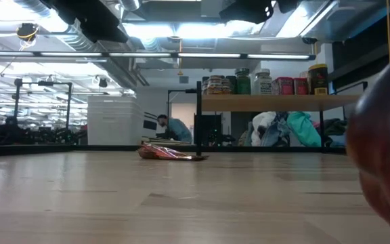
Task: Shelf spices
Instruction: Put the brown seasoning pack on the shelf
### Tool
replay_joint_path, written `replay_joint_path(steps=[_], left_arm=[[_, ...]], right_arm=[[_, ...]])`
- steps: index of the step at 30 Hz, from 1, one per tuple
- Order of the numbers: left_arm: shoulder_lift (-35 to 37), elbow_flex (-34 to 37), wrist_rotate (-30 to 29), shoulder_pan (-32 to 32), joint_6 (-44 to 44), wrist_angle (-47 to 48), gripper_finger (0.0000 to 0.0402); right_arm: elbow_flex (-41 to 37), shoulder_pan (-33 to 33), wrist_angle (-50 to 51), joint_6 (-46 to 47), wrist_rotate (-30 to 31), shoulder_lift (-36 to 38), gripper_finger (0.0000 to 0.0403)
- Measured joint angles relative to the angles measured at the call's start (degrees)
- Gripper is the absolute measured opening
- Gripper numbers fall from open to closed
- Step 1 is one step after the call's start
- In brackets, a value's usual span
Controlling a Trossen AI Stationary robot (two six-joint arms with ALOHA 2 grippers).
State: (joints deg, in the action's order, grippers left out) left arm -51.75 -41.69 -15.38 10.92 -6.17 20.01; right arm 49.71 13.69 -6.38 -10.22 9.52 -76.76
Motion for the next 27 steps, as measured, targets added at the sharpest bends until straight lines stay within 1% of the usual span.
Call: replay_joint_path(steps=[5,9,13,15,20,24,27], left_arm=[[-0.3,0.0,0.0,0.0,-0.2,-0.1,0.0255],[-2.6,0.0,-0.3,-0.3,-0.6,-0.7,0.0255],[-6.7,0.0,-0.4,-1.4,0.0,-2.4,0.0255],[-8.6,0.0,-0.4,-2.5,1.1,-3.3,0.0255],[-12.6,0.0,-0.6,-6.7,2.1,-3.2,0.0255],[-16.1,0.0,-3.8,-10.2,2.1,-4.8,0.0255],[-19.6,0.0,-4.4,-12.1,1.9,-6.8,0.0255]], right_arm=[[0.0,-0.2,0.2,-0.7,0.3,0.0,0.0365],[0.0,-0.2,0.5,-0.5,3.5,0.0,0.0365],[0.0,-0.2,0.4,5.9,3.4,-1.5,0.0365],[0.0,-0.2,0.4,7.9,3.4,-3.4,0.0365],[0.0,-1.2,0.5,6.9,4.4,-9.7,0.0365],[0.0,-2.6,0.0,4.7,8.3,-15.3,0.0365],[0.0,-4.3,-0.4,3.9,10.9,-19.4,0.0365]])
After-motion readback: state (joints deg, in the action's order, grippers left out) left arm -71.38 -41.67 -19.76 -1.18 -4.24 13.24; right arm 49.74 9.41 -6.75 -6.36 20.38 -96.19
